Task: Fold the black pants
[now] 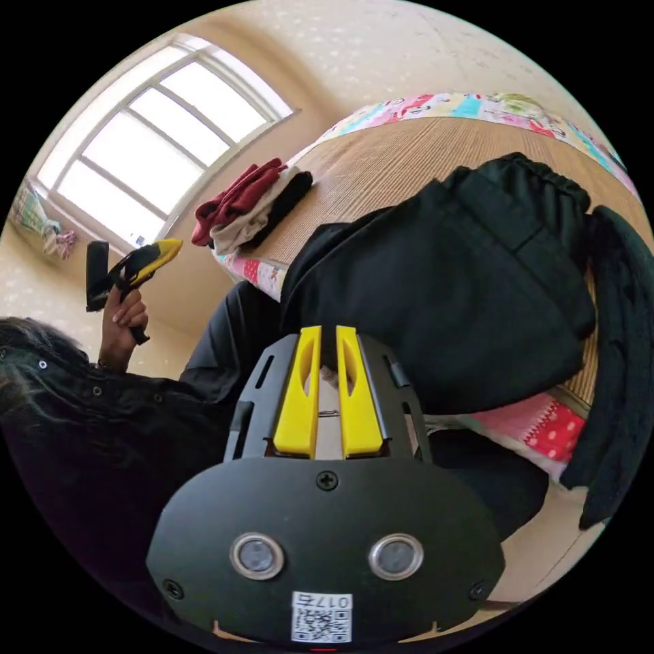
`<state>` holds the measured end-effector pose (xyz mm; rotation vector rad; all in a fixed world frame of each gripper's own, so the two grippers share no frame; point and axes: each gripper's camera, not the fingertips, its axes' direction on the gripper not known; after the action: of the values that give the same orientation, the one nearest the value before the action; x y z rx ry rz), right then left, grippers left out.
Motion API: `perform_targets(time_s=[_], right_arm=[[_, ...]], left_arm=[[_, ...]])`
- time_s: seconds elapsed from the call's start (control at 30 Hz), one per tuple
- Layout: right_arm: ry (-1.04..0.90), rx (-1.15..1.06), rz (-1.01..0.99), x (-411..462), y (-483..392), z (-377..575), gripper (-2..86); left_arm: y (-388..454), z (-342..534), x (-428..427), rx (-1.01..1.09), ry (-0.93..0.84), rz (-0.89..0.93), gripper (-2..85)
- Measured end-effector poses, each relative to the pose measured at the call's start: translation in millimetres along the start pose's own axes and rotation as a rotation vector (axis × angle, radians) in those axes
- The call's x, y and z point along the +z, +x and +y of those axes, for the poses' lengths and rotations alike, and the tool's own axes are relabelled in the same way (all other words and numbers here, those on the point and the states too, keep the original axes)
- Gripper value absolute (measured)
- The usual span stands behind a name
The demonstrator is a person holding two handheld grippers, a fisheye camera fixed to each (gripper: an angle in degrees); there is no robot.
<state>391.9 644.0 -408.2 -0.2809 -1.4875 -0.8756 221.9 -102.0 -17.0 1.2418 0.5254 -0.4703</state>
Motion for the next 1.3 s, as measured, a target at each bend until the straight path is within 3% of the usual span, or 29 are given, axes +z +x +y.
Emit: perform_targets(time_s=[0.2,0.27,0.43,0.5,0.6,0.8,0.93,1.03,1.17,1.23,1.3], right_arm=[[0.321,0.327,0.308,-67.1,86.4,-29.0,11.5],[0.387,0.315,0.291,-61.6,105.8,-46.1,11.5],[0.311,0.468,0.290,-10.7,141.6,-77.1,5.9],[0.491,0.354,0.190,-23.0,97.6,-53.9,3.8],[0.586,0.229,0.092,-21.2,38.5,-26.6,3.2],[0.502,0.017,-0.039,23.4,-25.4,-0.7,2.9],[0.343,-0.065,0.004,43.6,-26.2,13.3,2.7],[0.241,-0.152,0.060,28.8,-6.8,32.5,2.5],[0.438,0.086,0.187,-25.3,62.0,45.1,5.6],[0.369,0.183,0.191,-15.3,97.4,26.8,9.1],[0.095,0.235,0.097,43.6,131.2,-9.6,10.6]], left_arm=[[-0.9,-8.7,15.5,0.005,-0.048,0.059,6.4],[2.3,-10.2,17.4,0.008,-0.057,0.085,6.5],[23.5,-20.4,22.4,0.098,-0.081,0.152,9.6],[34.8,-35.1,28.2,0.141,-0.119,0.233,10.8],[65.3,-70.5,45.9,0.269,-0.199,0.340,12.4],[97.2,-135.9,135.5,0.247,-0.302,0.324,16.6],[79.7,-135.5,223.3,0.125,-0.542,0.307,10.6],[57.0,-117.4,213.5,0.033,-0.486,0.357,8.1],[39.0,-104.0,166.5,0.030,-0.360,0.365,7.6],[31.3,-94.8,139.8,0.019,-0.326,0.402,7.4],[29.6,-85.9,120.9,0.031,-0.299,0.417,7.0]])
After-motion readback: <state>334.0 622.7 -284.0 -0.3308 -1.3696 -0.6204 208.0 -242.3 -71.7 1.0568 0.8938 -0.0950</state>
